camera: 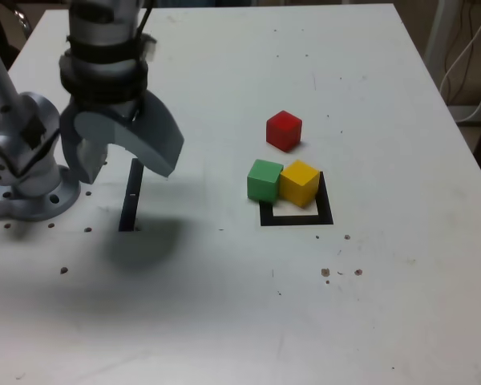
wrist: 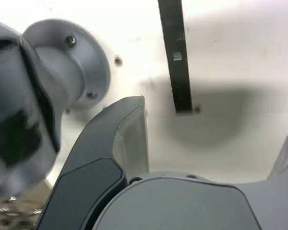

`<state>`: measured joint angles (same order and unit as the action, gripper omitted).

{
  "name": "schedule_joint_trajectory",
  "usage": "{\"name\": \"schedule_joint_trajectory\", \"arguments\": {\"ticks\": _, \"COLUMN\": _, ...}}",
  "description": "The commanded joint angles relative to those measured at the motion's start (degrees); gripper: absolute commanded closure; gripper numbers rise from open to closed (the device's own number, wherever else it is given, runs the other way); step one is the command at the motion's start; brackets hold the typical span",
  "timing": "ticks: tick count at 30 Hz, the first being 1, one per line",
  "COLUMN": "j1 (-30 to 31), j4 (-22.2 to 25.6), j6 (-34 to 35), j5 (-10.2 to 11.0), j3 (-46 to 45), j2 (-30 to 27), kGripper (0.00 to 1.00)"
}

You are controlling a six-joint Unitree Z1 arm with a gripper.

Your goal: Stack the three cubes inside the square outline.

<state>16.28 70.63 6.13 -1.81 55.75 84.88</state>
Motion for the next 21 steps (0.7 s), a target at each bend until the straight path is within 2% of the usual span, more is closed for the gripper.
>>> {"name": "schedule_joint_trajectory", "arguments": {"ticks": 1, "j1": 1.7, "j4": 1.3, "j6": 0.1, "j5": 0.1, "j3": 4.4, "j2": 2.3, "kGripper": 0.01}}
{"name": "schedule_joint_trajectory", "arguments": {"ticks": 8, "j1": 5.3, "j4": 3.3, "j6": -1.0, "j5": 2.3, "j3": 13.3, "j2": 8.3, "kGripper": 0.01}}
{"name": "schedule_joint_trajectory", "arguments": {"ticks": 21, "j1": 5.7, "j4": 3.5, "j6": -6.4, "j5": 4.7, "j3": 24.9, "j2": 18.4, "kGripper": 0.02}}
